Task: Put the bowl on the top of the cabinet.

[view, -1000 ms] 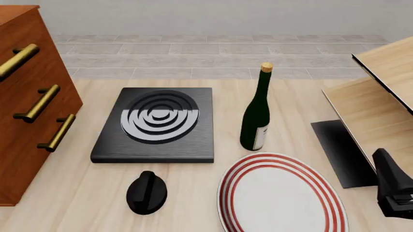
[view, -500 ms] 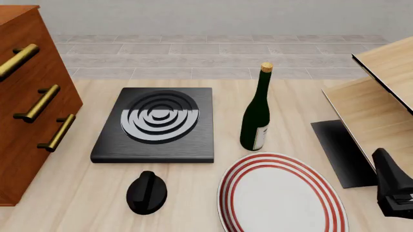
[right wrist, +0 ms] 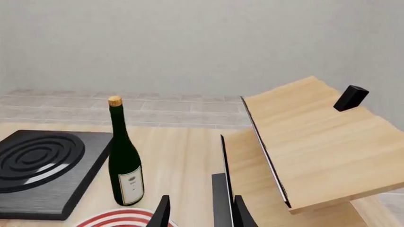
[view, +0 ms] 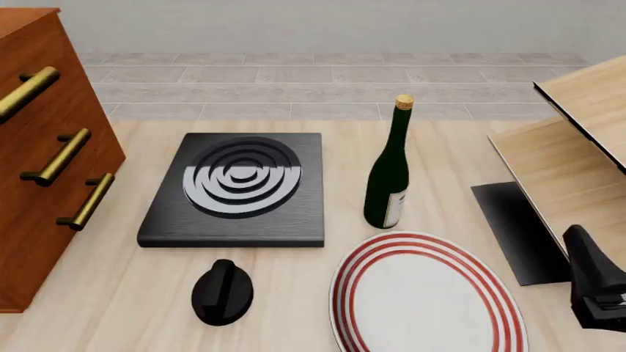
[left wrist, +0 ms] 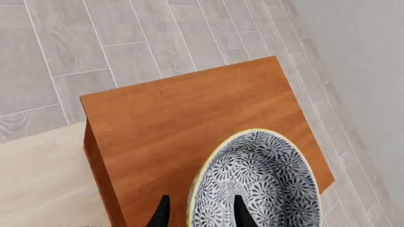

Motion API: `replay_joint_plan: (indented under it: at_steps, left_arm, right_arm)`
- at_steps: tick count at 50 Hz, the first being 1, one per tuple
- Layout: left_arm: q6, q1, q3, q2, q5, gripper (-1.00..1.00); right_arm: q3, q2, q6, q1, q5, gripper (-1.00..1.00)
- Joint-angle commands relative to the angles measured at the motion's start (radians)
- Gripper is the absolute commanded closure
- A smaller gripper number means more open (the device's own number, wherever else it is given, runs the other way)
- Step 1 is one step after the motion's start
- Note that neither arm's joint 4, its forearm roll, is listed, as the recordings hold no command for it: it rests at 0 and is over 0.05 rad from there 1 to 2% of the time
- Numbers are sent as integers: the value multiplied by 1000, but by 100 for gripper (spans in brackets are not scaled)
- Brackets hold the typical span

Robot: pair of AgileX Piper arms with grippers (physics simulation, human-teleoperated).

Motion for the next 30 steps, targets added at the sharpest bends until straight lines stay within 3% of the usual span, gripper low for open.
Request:
replay_joint_plan:
  at_steps: [1,30]
  left_arm:
    - [2,-23,10,0,4,-100]
    - [1,-31,-39,-97,37,-100]
  right_arm:
    - [1,-4,-6,4,3,-100]
    - [-4,-27,-19,13,31,-100]
